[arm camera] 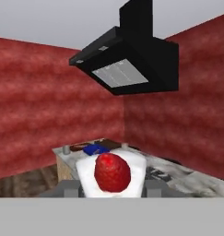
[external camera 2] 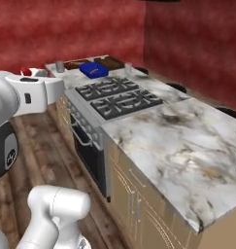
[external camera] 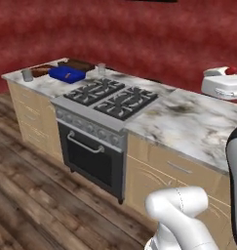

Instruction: Take the cake and donut from the fridge and place them on the empty tray on the dining counter.

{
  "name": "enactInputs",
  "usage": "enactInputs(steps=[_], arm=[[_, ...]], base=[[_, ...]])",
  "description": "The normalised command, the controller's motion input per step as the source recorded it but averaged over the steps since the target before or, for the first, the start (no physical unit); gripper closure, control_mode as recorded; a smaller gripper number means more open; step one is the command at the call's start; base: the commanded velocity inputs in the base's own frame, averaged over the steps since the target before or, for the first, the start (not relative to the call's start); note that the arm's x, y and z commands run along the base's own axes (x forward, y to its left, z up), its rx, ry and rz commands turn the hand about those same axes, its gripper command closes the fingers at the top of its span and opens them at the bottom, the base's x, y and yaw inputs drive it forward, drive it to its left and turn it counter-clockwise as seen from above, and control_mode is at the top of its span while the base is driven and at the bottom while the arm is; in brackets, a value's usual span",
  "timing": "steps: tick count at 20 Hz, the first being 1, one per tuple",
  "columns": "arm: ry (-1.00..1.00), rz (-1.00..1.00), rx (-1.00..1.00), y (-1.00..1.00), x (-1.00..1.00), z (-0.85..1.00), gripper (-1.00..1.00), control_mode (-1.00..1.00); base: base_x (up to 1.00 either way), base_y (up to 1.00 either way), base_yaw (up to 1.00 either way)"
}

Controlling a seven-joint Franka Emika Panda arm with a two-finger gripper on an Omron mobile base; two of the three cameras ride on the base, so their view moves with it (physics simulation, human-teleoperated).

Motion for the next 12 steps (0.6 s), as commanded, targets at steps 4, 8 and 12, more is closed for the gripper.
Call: enactInputs(steps=[4, 8, 12], arm=[[0.00, 0.00, 0.00, 0.00, 0.00, 0.00, 1.00, 1.00], [0.00, 0.00, 0.00, 0.00, 0.00, 0.00, 1.00, 1.00], [0.00, 0.00, 0.00, 0.00, 0.00, 0.00, 1.00, 1.00]], base=[[0.98, 1.00, -0.13], [1.00, 1.00, -0.11], [1.00, 1.00, -0.08]])
